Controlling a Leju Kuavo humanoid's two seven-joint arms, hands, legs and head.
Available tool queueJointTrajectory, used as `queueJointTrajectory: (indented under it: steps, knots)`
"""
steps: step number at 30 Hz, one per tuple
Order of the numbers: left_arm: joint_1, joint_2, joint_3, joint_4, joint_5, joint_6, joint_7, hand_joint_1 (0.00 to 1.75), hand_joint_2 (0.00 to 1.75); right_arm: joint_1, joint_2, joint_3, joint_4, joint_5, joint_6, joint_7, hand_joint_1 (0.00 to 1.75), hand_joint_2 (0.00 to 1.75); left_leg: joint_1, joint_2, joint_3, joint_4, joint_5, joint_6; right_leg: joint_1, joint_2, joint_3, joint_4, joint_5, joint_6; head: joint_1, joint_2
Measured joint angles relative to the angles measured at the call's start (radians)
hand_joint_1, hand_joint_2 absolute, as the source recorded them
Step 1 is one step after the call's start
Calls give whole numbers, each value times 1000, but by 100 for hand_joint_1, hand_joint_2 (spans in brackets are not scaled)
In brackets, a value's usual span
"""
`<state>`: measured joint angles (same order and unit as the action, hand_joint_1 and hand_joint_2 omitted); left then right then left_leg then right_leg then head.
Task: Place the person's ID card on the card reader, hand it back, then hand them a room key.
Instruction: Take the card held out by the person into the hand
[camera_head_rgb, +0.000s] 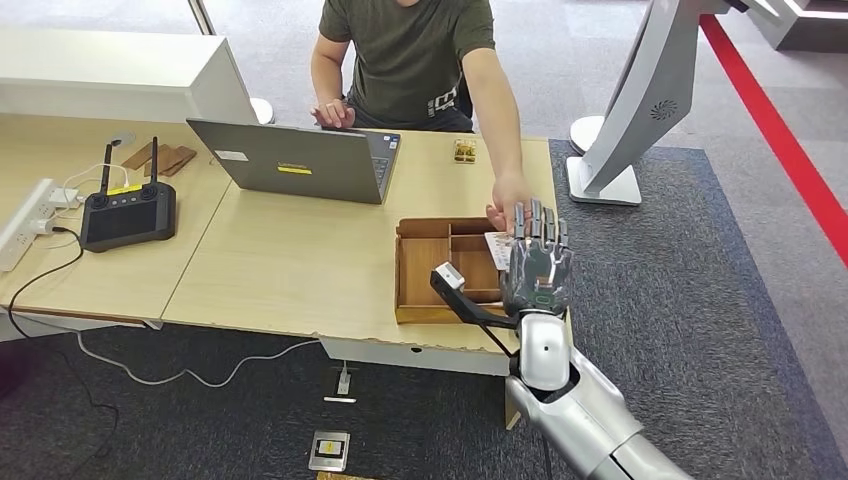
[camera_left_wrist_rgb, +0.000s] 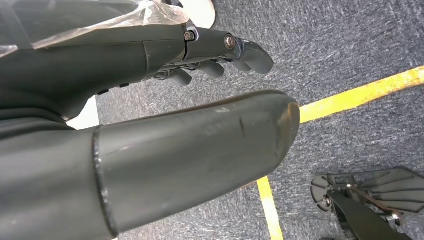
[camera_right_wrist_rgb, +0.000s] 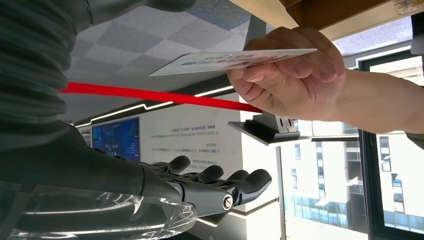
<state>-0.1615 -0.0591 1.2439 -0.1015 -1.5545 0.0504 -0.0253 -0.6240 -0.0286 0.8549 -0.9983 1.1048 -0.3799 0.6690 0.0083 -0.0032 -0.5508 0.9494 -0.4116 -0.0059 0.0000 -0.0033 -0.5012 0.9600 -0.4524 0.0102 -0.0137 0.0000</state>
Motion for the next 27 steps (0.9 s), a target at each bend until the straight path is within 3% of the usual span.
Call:
queueJointTrajectory:
  steps: [1,4,5,21,27]
  knots:
    - [0,0,-1,0,0,0,0,0,0,4,0,-4,-5,3,0,0,48,175,0,0,0,0,0,0,0,0,0,0,0,0,0,0]
    - [0,-1,-7,0,0,0,0,0,0,12,0,-16,-18,5,0,0,154,175,0,0,0,0,0,0,0,0,0,0,0,0,0,0]
    - [0,-1,-8,0,0,0,-1,0,0,14,0,-19,-21,6,0,0,162,175,0,0,0,0,0,0,0,0,0,0,0,0,0,0]
    - [-2,-8,-34,0,0,-5,-4,0,0,47,-3,-71,-68,34,23,1,175,175,0,0,0,0,0,0,0,0,0,0,0,0,0,0]
    - [-1,-8,-38,0,0,-6,-5,0,0,75,-2,-98,-81,-9,-34,-38,175,175,0,0,0,0,0,0,0,0,-1,0,0,0,0,0]
